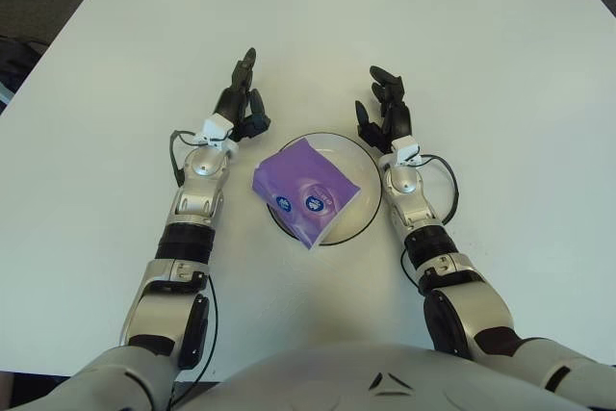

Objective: Put the tissue paper into the plate.

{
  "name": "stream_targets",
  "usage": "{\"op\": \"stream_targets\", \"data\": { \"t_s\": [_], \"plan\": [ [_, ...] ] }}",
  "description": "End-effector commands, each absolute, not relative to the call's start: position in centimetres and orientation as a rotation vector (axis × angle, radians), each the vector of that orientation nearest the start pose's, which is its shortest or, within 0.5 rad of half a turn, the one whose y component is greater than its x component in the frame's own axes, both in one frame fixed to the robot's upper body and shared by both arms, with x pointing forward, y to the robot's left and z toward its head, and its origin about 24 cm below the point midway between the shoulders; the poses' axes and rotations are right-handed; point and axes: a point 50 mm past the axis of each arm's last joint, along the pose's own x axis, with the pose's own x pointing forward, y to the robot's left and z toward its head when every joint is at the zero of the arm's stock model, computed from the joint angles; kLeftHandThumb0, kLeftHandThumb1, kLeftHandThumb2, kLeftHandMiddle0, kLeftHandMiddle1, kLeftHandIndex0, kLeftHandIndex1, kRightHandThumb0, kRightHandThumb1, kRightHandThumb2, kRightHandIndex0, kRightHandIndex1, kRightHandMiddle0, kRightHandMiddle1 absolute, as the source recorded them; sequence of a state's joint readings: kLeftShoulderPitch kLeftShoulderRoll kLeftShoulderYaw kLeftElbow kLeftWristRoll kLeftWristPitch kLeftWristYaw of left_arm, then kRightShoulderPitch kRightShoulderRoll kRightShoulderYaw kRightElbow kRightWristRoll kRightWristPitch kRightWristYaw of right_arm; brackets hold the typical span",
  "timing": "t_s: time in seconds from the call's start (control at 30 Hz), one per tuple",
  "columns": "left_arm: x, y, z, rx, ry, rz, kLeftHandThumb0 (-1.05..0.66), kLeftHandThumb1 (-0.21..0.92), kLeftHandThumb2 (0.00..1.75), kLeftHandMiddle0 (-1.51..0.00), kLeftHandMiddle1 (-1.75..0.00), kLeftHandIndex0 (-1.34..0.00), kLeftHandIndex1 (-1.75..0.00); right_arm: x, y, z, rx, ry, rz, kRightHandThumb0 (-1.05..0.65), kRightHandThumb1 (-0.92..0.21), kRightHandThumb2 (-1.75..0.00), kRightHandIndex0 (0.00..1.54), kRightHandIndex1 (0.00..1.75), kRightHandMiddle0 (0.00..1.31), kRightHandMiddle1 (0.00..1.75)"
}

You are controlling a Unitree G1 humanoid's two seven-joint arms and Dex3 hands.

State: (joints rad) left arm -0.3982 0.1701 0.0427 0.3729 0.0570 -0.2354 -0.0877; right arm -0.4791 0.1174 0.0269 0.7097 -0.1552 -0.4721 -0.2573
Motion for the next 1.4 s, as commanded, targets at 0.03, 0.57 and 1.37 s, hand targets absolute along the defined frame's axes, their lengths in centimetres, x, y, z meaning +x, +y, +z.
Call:
{"op": "stream_targets", "data": {
  "t_s": [0.03,0.57,1.37],
  "plan": [
    [31.7,16.6,7.6,0.235,-0.26,-0.046,-0.88,0.92,1.2,0.0,0.0,0.0,-0.16,28.4,-9.9,-2.2,-0.067,0.109,-0.059,-0.78,-0.92,-0.49,0.15,0.57,0.0,0.78],
    [30.8,17.5,2.9,0.205,-0.199,0.044,-0.91,0.92,1.17,-0.02,-0.01,0.0,-0.17,28.6,-10.6,-2.0,-0.051,0.104,-0.091,-0.75,-0.92,-0.46,0.15,0.59,0.0,0.82],
    [29.5,17.8,0.6,0.221,-0.168,0.088,-0.89,0.92,1.16,-0.02,-0.01,0.0,-0.08,28.5,-12.0,-1.8,-0.048,0.105,-0.122,-0.68,-0.91,-0.44,0.12,0.66,0.0,0.88]
  ]
}}
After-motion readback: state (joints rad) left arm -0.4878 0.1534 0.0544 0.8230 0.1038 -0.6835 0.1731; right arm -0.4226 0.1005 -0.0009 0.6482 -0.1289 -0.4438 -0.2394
